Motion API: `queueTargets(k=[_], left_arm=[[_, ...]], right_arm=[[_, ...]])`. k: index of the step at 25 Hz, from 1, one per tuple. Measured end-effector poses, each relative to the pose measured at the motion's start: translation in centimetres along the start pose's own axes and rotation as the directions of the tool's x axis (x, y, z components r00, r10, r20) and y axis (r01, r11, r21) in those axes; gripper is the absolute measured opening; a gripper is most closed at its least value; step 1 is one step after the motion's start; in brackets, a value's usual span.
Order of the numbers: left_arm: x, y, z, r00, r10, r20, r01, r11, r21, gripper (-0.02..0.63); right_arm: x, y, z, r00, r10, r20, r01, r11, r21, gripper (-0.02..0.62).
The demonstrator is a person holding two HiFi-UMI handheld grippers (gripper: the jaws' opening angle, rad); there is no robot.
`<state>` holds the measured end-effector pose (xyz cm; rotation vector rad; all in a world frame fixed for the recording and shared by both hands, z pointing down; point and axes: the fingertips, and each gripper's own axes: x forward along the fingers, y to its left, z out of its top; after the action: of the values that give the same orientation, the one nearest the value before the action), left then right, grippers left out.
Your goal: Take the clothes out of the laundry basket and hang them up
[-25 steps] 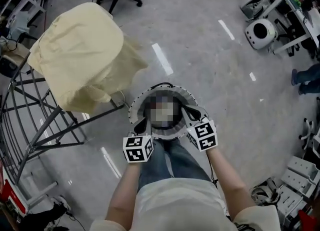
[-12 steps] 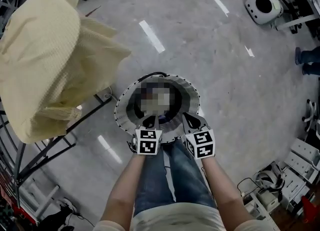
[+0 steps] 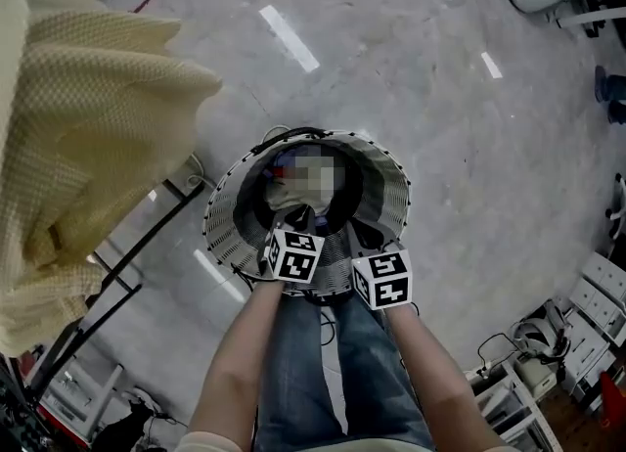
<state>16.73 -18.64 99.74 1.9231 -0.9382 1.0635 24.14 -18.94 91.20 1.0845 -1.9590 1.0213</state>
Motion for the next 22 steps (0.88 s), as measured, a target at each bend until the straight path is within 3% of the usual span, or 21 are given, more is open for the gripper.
queueTargets(k=[6, 11, 17, 22], left_arm=[[6.3, 1.3, -2.0, 0.997, -0.05, -0.062, 0.058, 0.989, 0.133, 0.125], [11.1, 2.7, -4.4, 0.993, -0.033, -0.116, 0.065, 0.955, 0.288, 0.199], [15.9, 3.8, -6.7, 0.988, -0.008, -0.156, 0.064, 0.933, 0.355, 0.225], [18.7, 4.0, -7.6, 0.987, 0.015, -0.161, 0.061, 0.89, 0.451, 0.204]], right_arm=[[4.6, -1.1, -0.7, 1.0, -0.023, 0.011, 0.022, 0.996, 0.085, 0.002], [7.2, -2.6, -2.1, 0.998, -0.061, 0.002, 0.06, 0.986, 0.153, 0.002], [8.2, -2.7, -3.4, 0.997, -0.063, 0.038, 0.048, 0.95, 0.308, 0.002], [8.5, -2.9, -4.0, 0.996, -0.068, 0.064, 0.04, 0.931, 0.363, 0.002]])
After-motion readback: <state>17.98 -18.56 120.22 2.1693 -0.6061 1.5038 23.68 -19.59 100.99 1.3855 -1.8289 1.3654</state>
